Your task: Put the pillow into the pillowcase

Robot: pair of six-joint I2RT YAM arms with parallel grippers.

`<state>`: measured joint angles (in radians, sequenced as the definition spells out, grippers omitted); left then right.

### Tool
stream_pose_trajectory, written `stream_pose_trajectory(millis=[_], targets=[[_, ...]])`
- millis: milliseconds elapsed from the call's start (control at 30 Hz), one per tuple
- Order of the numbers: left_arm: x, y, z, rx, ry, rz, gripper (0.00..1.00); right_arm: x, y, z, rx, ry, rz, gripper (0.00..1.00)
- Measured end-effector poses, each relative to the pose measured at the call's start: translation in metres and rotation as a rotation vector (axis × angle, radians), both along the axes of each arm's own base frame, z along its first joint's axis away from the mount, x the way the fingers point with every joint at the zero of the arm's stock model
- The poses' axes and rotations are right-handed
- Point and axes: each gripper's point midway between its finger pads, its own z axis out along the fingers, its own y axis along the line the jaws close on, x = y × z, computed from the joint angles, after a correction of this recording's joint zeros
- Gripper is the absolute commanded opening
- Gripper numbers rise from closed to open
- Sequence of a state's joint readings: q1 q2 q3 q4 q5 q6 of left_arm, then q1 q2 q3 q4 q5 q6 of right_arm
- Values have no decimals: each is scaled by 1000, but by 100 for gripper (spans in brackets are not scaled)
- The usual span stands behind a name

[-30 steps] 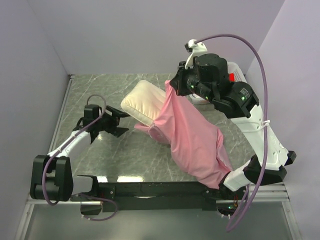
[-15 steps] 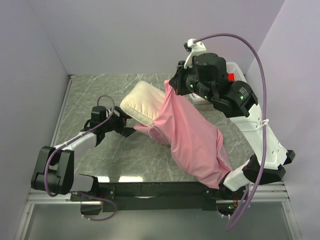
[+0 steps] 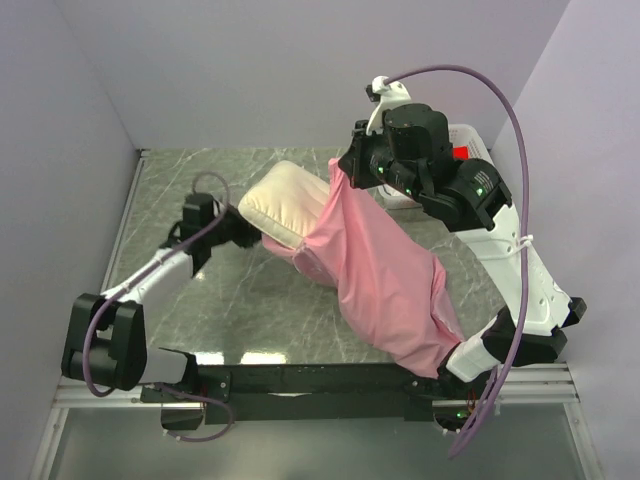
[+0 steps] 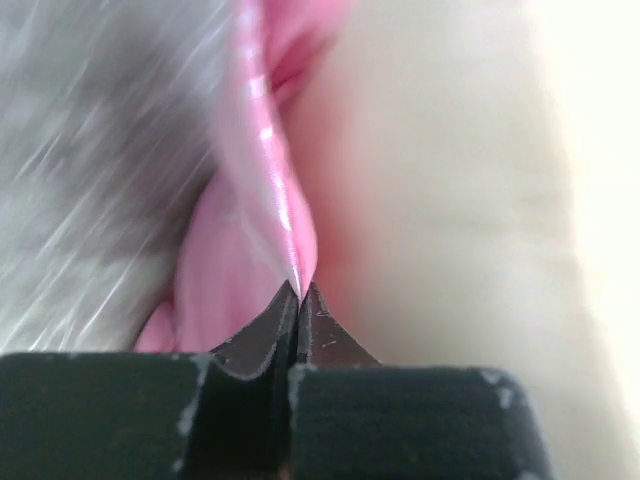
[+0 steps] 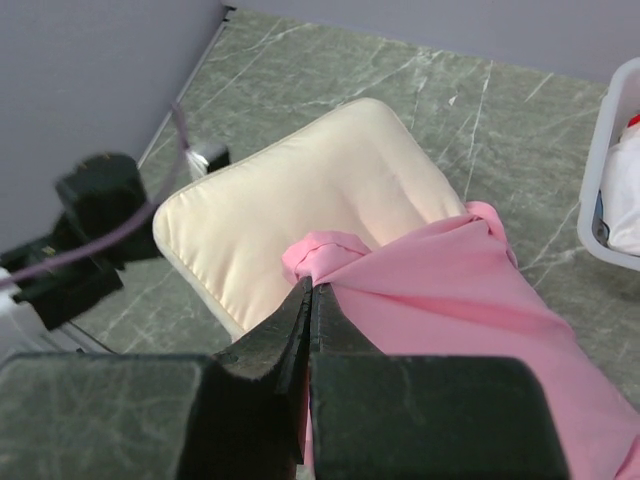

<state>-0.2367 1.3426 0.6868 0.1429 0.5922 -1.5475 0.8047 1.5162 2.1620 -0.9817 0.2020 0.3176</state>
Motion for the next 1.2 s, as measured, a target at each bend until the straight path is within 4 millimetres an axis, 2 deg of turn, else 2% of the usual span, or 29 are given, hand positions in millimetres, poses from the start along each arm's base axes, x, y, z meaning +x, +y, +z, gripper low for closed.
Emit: stream_pose_trajectory(millis=[67, 133, 233, 300, 433, 533, 633, 733, 867, 967, 1033, 1133, 1200], targets=[[26, 18, 31, 34, -72, 60, 1, 2, -2, 0, -2, 0, -5, 0], [50, 38, 71, 81, -153, 125, 1, 4, -4, -1, -3, 0, -12, 0], [73, 66, 142, 150, -308, 225, 1, 7, -6, 3, 11, -17, -23, 0], [78, 77, 187, 181, -401, 264, 1, 7, -9, 9, 28, -34, -28, 0], [77, 82, 263, 217, -579, 284, 1, 7, -17, 27, 77, -74, -41, 0], [76, 82, 315, 239, -697, 274, 1, 4, -21, 36, 107, -93, -43, 2], [79, 79, 356, 244, -804, 257, 1, 5, -23, 42, 132, -106, -50, 2], [76, 75, 382, 228, -861, 227, 1, 5, -21, 40, 165, -98, -37, 0], [81, 74, 418, 198, -941, 205, 1, 7, -6, 27, 190, -61, 10, 0], [85, 72, 416, 173, -931, 187, 1, 13, -4, 17, 190, -42, 8, 0], [88, 70, 410, 160, -926, 172, 1, 19, -13, 22, 195, -48, -19, 0], [93, 65, 395, 147, -903, 138, 1, 23, -33, 54, 227, -113, -79, 0], [98, 62, 388, 143, -889, 117, 1, 16, -46, 79, 264, -174, -99, 0]])
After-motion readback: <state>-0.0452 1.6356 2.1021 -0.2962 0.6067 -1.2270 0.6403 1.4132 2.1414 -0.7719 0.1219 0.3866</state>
